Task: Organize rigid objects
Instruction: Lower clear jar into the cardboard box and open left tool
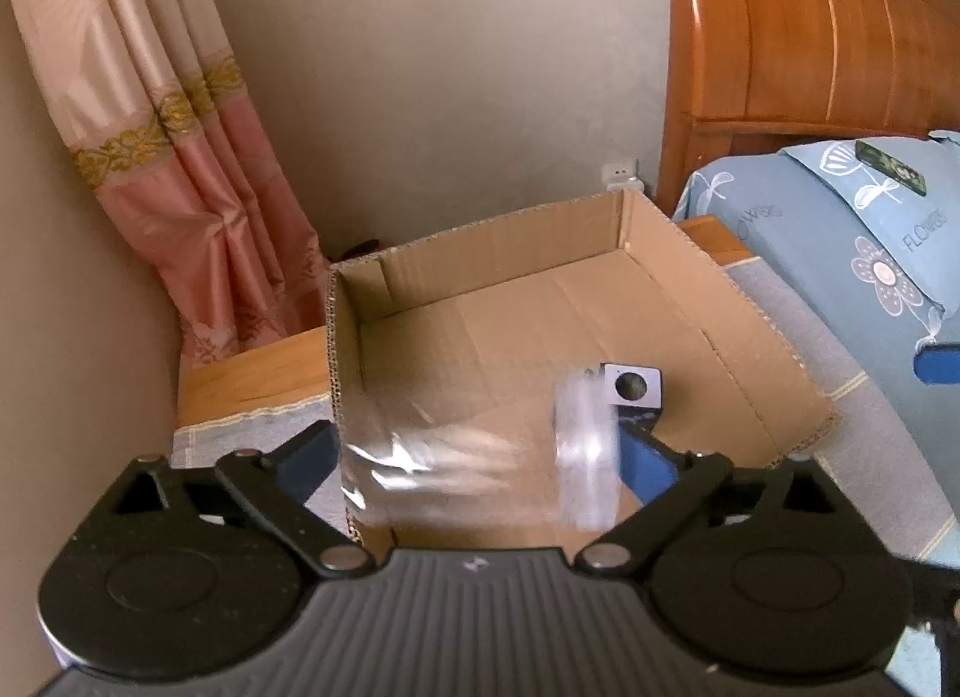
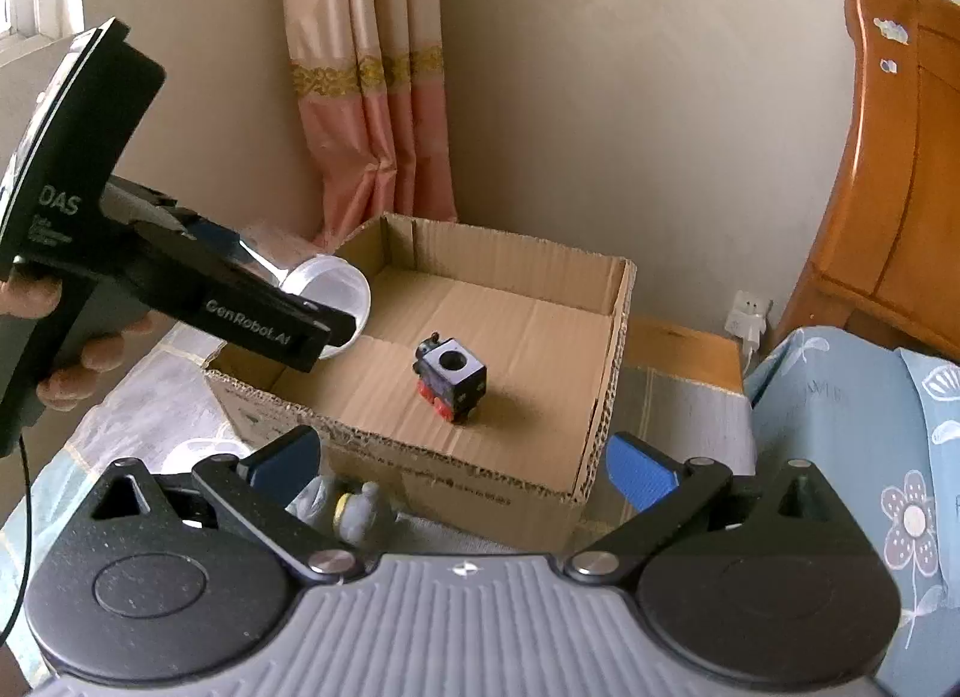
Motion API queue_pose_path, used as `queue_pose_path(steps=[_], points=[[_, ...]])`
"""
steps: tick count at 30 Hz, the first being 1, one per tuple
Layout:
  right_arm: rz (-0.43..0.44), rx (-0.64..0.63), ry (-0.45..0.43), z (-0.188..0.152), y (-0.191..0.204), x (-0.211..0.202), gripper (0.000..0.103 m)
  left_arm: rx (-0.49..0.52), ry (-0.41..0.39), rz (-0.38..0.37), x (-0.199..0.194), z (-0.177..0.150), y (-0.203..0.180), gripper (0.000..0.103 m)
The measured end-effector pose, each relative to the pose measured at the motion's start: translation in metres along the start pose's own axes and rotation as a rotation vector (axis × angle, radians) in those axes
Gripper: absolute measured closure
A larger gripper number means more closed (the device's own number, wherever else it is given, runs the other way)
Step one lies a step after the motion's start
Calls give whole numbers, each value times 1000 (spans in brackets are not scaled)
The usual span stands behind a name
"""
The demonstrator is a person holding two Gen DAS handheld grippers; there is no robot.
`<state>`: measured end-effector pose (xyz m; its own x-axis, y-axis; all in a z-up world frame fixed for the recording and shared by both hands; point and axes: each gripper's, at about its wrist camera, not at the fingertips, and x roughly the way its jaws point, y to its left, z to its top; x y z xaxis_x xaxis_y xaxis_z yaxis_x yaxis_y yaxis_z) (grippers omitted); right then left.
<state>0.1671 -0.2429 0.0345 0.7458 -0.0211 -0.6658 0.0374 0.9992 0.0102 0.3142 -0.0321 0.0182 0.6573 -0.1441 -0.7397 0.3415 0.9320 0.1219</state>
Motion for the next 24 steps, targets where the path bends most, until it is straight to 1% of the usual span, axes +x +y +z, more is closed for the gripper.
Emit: queue_pose_path(steps=[3, 9, 14, 19, 22, 24], points=[[1, -10, 8, -3, 6, -3, 0, -1, -22, 2, -6, -1, 0, 6], [-14, -16, 34, -9, 16, -1, 0, 2, -32, 3, -16, -3, -2, 5], [-21, -12, 45, -14, 21, -2, 0, 24, -37, 0, -23, -10, -6, 5], [-32, 13, 55, -19, 22, -2, 0, 22, -40, -4, -30, -21, -8, 5], [-60, 18, 50, -28, 23, -2, 0, 7, -73, 15, -38, -34, -7, 5], [-101, 19, 46, -37, 24, -1, 0, -19, -80, 12, -42, -45, -5, 5]])
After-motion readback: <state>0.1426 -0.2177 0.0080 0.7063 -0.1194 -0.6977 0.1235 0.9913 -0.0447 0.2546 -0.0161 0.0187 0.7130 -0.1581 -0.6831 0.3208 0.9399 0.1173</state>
